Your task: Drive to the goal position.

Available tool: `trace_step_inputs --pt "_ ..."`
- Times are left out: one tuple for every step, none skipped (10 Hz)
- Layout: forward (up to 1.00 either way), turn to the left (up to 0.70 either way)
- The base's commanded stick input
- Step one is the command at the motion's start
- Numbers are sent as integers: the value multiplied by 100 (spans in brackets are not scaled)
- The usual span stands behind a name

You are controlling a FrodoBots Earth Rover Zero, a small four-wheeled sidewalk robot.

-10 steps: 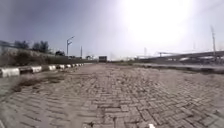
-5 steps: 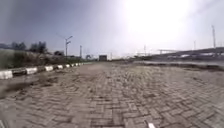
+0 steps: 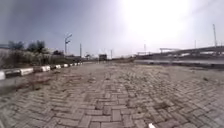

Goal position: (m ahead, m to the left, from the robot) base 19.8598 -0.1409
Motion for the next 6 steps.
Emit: trace_step_inputs --pt "100 0" --pt "100 0" --pt "100 0" --pt "100 0" --pt "100 0" --pt "100 0"
